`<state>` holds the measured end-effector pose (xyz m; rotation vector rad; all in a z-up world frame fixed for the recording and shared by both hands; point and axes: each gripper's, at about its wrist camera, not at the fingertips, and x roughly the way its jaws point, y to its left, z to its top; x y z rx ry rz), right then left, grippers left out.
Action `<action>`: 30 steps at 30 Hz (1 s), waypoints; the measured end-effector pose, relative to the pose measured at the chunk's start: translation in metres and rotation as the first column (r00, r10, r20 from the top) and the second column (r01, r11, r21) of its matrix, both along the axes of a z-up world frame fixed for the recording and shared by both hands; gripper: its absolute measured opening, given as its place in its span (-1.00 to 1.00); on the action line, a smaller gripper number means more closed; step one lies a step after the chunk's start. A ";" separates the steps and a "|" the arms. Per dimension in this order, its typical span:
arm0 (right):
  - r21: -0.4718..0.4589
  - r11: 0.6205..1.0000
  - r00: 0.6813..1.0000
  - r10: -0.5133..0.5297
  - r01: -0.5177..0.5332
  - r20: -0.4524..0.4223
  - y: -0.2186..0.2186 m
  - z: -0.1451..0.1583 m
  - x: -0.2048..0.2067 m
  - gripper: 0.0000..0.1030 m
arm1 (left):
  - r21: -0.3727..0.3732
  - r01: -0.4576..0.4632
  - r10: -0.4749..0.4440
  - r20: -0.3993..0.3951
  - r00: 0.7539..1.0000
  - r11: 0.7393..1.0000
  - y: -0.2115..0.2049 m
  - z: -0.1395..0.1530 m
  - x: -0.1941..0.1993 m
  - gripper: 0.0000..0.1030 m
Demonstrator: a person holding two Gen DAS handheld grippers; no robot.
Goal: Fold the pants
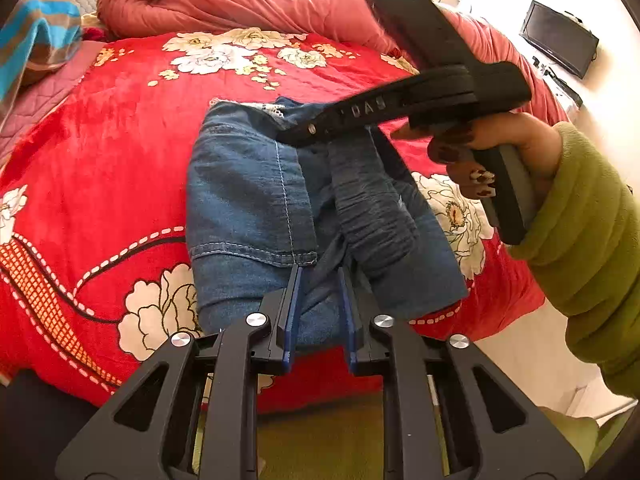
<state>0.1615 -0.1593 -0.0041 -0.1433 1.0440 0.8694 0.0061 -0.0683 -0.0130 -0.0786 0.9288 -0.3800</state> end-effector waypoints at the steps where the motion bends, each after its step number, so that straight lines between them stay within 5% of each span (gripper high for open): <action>1: 0.012 1.000 0.998 -0.001 0.001 0.056 0.001 0.010 -0.004 -0.86 | 0.000 0.002 -0.002 0.000 1.000 1.000 0.000 0.000 0.000 -0.74; 4: -0.078 0.997 0.987 0.013 -0.001 0.162 0.012 0.013 -0.007 -0.87 | -0.011 0.002 -0.002 -0.006 1.000 1.000 0.000 -0.001 0.003 -0.74; 8: -0.191 0.981 0.982 0.030 0.007 0.185 0.027 -0.016 -0.001 -0.86 | -0.019 0.006 -0.006 -0.012 1.000 1.000 0.000 -0.003 0.004 -0.74; 12: -0.137 0.988 0.981 -0.049 0.076 0.187 0.016 -0.015 0.001 -0.75 | -0.024 0.004 -0.004 -0.014 1.000 1.000 0.002 -0.003 0.003 -0.74; 20: -0.042 0.985 0.957 -0.152 0.167 0.247 -0.014 0.018 -0.013 0.04 | -0.013 0.002 -0.002 -0.015 1.000 1.000 0.000 -0.003 0.003 -0.74; 30: 0.040 0.971 0.939 -0.237 0.234 0.249 -0.058 0.039 -0.044 0.50 | -0.005 -0.004 0.004 -0.012 1.000 1.000 -0.003 -0.001 0.001 -0.72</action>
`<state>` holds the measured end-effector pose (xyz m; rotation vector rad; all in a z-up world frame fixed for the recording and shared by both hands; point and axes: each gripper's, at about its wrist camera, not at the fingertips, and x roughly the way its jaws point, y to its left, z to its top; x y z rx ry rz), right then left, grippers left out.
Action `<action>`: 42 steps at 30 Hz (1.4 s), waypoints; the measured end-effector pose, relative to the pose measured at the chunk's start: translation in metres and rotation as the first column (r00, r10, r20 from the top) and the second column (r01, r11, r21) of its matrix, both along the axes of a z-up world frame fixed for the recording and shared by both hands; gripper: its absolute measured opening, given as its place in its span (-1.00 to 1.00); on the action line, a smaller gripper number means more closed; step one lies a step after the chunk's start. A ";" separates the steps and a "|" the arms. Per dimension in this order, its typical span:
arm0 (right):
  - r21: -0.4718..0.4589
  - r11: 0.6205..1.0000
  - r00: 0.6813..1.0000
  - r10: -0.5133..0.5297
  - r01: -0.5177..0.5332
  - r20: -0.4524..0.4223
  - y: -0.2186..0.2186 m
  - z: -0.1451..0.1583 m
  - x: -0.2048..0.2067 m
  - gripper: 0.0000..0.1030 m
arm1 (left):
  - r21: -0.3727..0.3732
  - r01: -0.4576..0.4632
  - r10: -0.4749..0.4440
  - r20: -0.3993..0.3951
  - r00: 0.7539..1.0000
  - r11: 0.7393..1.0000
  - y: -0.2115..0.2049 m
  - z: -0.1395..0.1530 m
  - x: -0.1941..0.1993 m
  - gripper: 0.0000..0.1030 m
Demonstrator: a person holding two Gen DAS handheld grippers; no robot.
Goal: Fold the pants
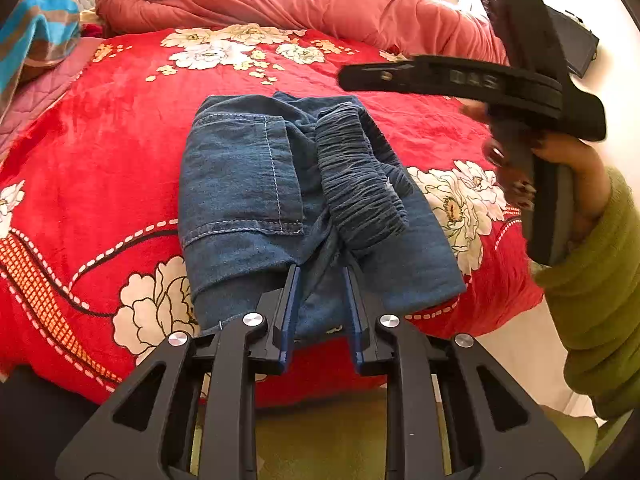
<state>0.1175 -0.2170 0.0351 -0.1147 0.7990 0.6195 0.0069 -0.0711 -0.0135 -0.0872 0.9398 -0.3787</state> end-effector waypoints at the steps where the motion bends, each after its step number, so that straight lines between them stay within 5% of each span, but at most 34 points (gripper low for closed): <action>1: 0.001 1.000 1.000 -0.007 0.007 0.001 -0.003 0.000 -0.002 0.51 | 0.002 0.000 0.000 0.000 1.000 1.000 0.000 0.000 0.000 -0.72; 12: 0.041 0.998 0.999 -0.047 0.046 0.026 -0.029 0.015 -0.025 0.61 | -0.009 0.028 -0.028 0.002 1.000 1.000 -0.003 0.004 -0.011 -0.55; 22: 0.079 0.996 0.995 -0.057 0.050 0.079 -0.053 0.036 -0.053 0.61 | -0.150 -0.005 0.010 0.030 1.000 0.989 0.025 0.028 -0.031 -0.38; 32: 0.106 0.994 0.991 -0.030 0.016 0.129 -0.056 0.051 -0.074 0.62 | -0.087 -0.137 0.146 0.108 0.983 0.987 0.044 0.059 -0.032 0.47; 34: 0.107 0.994 0.990 -0.029 0.014 0.139 -0.057 0.054 -0.077 0.78 | -0.080 -0.153 0.161 0.116 0.980 0.985 0.046 0.063 -0.031 0.64; 42: 0.115 0.993 0.986 -0.031 0.012 0.165 -0.060 0.058 -0.085 0.82 | -0.052 -0.193 0.198 0.136 0.971 0.980 0.048 0.073 -0.025 0.80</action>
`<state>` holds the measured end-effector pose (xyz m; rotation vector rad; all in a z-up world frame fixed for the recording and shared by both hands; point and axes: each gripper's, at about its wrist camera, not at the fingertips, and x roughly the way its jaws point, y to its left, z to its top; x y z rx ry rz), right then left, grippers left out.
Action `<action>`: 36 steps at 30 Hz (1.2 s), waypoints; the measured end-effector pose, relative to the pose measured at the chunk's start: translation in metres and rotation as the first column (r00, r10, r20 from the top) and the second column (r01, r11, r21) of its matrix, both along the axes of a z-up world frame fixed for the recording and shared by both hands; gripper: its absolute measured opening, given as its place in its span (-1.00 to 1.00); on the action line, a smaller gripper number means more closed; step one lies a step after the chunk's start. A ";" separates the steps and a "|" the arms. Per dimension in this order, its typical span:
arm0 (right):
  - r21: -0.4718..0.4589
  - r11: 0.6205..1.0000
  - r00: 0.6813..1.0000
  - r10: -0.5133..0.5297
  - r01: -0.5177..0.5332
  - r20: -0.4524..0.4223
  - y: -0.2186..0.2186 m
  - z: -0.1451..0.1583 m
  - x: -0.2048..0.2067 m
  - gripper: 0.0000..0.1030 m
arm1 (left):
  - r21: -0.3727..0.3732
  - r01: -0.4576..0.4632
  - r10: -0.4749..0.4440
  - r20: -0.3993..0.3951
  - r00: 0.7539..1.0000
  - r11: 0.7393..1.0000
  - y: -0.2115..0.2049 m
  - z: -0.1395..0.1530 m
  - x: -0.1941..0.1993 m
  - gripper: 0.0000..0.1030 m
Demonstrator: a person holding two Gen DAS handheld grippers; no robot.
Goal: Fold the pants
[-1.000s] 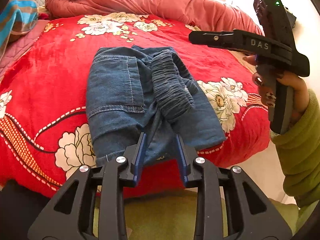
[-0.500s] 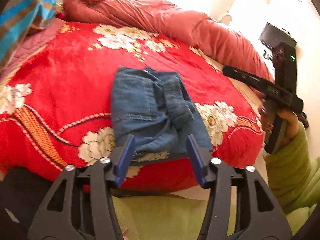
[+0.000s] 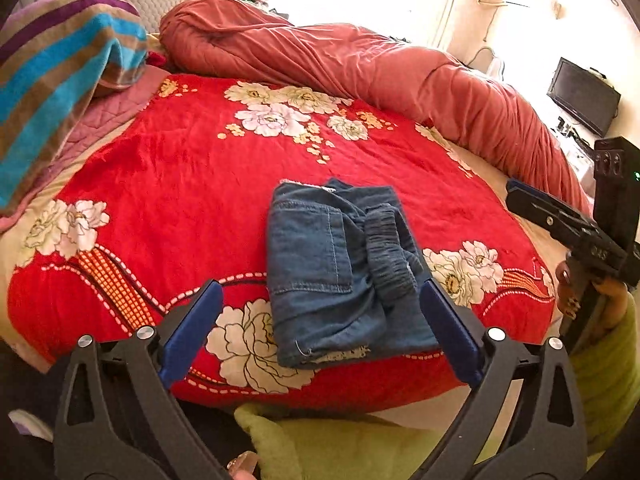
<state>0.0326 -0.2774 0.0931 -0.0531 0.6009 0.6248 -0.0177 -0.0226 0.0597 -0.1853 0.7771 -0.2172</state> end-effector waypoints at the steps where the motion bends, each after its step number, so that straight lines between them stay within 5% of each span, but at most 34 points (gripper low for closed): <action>1: 0.000 1.000 1.000 0.000 0.000 -0.002 0.000 0.000 0.000 0.82 | 0.002 -0.003 0.003 0.002 1.000 1.000 0.000 0.001 0.000 0.81; 20: -0.026 0.999 0.989 -0.046 0.043 -0.141 0.006 -0.042 0.021 0.82 | 0.075 -0.049 0.053 -0.045 0.998 0.996 0.002 -0.022 0.036 0.81; 36: -0.010 0.997 0.920 -0.076 0.078 -0.386 0.021 -0.110 0.059 0.82 | 0.082 -0.029 0.041 -0.139 0.989 0.996 0.003 -0.069 0.080 0.81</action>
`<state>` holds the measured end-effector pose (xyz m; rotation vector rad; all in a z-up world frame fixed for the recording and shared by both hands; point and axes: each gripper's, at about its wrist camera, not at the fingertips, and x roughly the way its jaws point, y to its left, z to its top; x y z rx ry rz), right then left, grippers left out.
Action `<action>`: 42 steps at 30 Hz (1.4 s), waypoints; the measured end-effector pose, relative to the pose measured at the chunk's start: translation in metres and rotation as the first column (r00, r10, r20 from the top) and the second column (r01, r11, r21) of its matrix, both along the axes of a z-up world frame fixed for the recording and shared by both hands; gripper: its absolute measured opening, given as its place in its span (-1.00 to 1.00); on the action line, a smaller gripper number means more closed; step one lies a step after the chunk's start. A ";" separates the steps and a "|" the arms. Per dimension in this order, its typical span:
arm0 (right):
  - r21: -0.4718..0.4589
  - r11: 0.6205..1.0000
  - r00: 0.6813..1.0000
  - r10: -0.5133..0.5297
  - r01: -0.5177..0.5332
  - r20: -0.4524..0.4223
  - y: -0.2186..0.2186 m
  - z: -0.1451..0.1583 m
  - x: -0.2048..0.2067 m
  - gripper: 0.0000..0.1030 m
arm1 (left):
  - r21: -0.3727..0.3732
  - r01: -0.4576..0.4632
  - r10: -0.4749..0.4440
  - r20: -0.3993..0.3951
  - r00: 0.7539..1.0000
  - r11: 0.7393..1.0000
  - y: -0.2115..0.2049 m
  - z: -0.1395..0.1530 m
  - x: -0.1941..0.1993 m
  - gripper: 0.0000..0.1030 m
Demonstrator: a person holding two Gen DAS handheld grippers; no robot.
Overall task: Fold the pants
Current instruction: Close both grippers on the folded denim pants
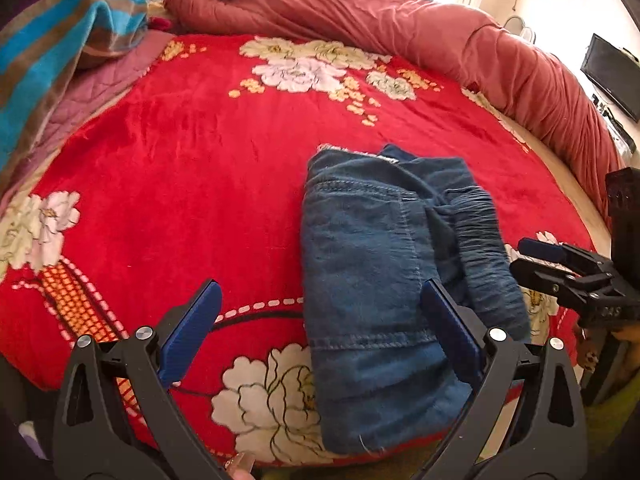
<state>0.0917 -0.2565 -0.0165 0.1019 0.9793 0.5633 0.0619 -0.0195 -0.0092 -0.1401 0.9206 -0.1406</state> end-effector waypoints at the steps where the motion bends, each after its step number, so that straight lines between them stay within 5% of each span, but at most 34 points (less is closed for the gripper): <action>1: 0.014 1.000 1.000 -0.003 0.003 -0.012 0.000 -0.002 0.002 0.82 | -0.010 0.002 -0.002 -0.008 1.000 1.000 0.000 -0.002 0.003 0.80; 11: 0.033 0.999 0.999 0.017 -0.015 -0.040 0.005 -0.011 0.009 0.61 | -0.102 0.068 -0.074 -0.054 0.996 0.992 -0.010 -0.018 0.018 0.02; 19: 0.097 0.995 0.997 0.002 0.006 -0.081 0.001 -0.014 0.020 0.60 | -0.103 0.082 -0.089 -0.056 0.994 0.991 -0.015 -0.019 0.023 -0.01; 21: 0.084 0.996 0.997 0.026 -0.020 -0.071 0.008 -0.017 0.019 0.45 | -0.102 0.085 -0.091 -0.055 0.994 0.991 -0.016 -0.019 0.022 -0.09; 26: 0.112 0.991 0.996 0.082 -0.078 -0.040 0.020 -0.010 0.018 -0.35 | -0.101 0.078 -0.082 -0.040 0.996 0.992 -0.018 -0.015 0.021 -0.39; 28: 0.089 0.992 0.996 0.092 -0.091 -0.001 0.025 -0.003 0.017 -0.42 | -0.107 0.080 -0.083 -0.025 0.996 0.991 -0.018 -0.010 0.021 -0.49; 42: 0.028 0.990 0.978 0.132 -0.138 0.162 0.050 0.040 0.061 -0.51 | -0.060 0.046 -0.041 0.082 0.996 0.997 -0.008 0.029 0.060 -0.50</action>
